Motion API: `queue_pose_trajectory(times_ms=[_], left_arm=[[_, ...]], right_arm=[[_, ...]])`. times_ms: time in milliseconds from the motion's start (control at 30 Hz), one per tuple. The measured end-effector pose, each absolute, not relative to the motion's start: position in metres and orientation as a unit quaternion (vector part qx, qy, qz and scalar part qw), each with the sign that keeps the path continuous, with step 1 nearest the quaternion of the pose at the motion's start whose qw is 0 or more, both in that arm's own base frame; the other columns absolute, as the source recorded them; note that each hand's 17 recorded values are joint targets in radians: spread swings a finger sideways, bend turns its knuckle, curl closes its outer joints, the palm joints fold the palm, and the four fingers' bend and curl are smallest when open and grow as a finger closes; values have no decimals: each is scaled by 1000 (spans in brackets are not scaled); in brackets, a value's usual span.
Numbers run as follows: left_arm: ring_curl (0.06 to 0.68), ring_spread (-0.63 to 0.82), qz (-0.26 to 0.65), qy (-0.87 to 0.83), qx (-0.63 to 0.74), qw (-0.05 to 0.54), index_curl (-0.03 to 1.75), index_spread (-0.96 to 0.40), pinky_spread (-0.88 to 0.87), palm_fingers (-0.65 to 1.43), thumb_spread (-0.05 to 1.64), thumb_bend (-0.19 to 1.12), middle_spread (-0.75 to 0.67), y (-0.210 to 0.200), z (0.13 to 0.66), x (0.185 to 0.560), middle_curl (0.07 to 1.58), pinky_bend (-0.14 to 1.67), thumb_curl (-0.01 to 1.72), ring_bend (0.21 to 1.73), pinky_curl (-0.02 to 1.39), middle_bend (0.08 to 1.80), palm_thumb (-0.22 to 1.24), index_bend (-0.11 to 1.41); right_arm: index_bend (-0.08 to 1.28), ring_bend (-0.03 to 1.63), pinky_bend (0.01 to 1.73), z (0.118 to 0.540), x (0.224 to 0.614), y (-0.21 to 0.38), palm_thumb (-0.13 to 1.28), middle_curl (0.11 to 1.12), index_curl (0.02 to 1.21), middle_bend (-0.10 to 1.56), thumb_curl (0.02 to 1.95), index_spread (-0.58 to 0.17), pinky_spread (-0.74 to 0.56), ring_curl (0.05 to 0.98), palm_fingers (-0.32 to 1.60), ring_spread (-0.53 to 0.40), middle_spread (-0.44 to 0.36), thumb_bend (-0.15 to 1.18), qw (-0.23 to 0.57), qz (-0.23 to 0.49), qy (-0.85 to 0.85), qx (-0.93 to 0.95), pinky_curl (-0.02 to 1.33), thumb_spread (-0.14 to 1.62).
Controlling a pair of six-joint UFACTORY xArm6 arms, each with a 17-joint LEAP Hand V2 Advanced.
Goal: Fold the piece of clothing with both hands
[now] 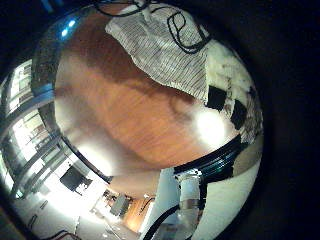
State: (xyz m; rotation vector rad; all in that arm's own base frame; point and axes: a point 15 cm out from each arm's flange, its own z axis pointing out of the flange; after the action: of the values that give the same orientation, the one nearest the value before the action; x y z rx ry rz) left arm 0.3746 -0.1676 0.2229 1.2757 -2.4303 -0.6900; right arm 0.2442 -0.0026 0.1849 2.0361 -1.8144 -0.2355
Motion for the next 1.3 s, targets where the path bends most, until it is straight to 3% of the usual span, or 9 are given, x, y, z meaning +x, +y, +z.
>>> queue_pose_trajectory(times_ms=[167, 333, 500, 633, 800, 933, 1300], left_arm=[[537, -452, -238, -849, 445, 158, 1227, -728, -690, 951, 1092, -13, -564, -170, 227, 375, 912, 894, 635, 1323, 765, 993, 720, 453], [538, -454, -238, -849, 445, 159, 1257, -730, -697, 947, 1094, -13, -564, -170, 231, 375, 922, 876, 637, 1321, 780, 992, 719, 434], [539, -454, -237, -848, 447, 160, 1283, -731, -705, 946, 1096, -14, -564, -169, 237, 375, 928, 865, 638, 1322, 795, 975, 716, 423], [538, -454, -236, -846, 449, 162, 1299, -733, -710, 949, 1104, -12, -566, -165, 241, 376, 933, 855, 638, 1320, 805, 965, 717, 414], [537, -454, -233, -847, 449, 164, 1315, -734, -717, 949, 1107, -12, -568, -164, 248, 374, 940, 844, 639, 1311, 818, 958, 717, 398], [537, -455, -220, -849, 449, 170, 1326, -733, -722, 951, 1109, -12, -571, -168, 263, 371, 945, 836, 640, 1308, 826, 953, 716, 383], [539, -460, -228, -845, 430, 223, 1352, -729, -734, 946, 1110, -13, -575, -134, 286, 335, 958, 802, 641, 1300, 845, 936, 716, 355]], right_arm=[[156, 925, 681, 173, 233, 8, 224, 467, 305, 436, 286, -106, 123, 335, 264, -120, 22, -29, 214, -82, -645, 729, 156, 1020], [153, 1060, 763, 161, 239, 13, 299, 527, 299, 560, 302, -163, -18, 379, 463, -208, -65, -7, 202, -69, -655, 725, 154, 1047], [203, 1214, 1034, 163, 242, 12, 484, 619, 323, 690, 341, -297, -305, 443, 899, -275, -163, 33, 199, -60, -675, 708, 225, 1095], [383, 1226, 1173, 168, 247, 10, 659, 705, 429, 801, 383, -386, -366, 487, 1189, -268, -214, 79, 195, -50, -676, 709, 311, 1114], [656, 1280, 1311, 187, 252, 0, 892, 800, 599, 957, 454, -434, -315, 540, 1210, -248, -232, 154, 184, -19, -679, 711, 400, 1119], [800, 1332, 1389, 210, 248, -8, 939, 860, 708, 1057, 504, -436, -276, 583, 1147, -238, -233, 137, 167, -1, -687, 707, 455, 1088], [916, 1405, 1451, 274, 249, -13, 970, 924, 874, 1178, 582, -402, -218, 663, 1065, -223, -206, 66, 134, 17, -693, 708, 550, 1106]])
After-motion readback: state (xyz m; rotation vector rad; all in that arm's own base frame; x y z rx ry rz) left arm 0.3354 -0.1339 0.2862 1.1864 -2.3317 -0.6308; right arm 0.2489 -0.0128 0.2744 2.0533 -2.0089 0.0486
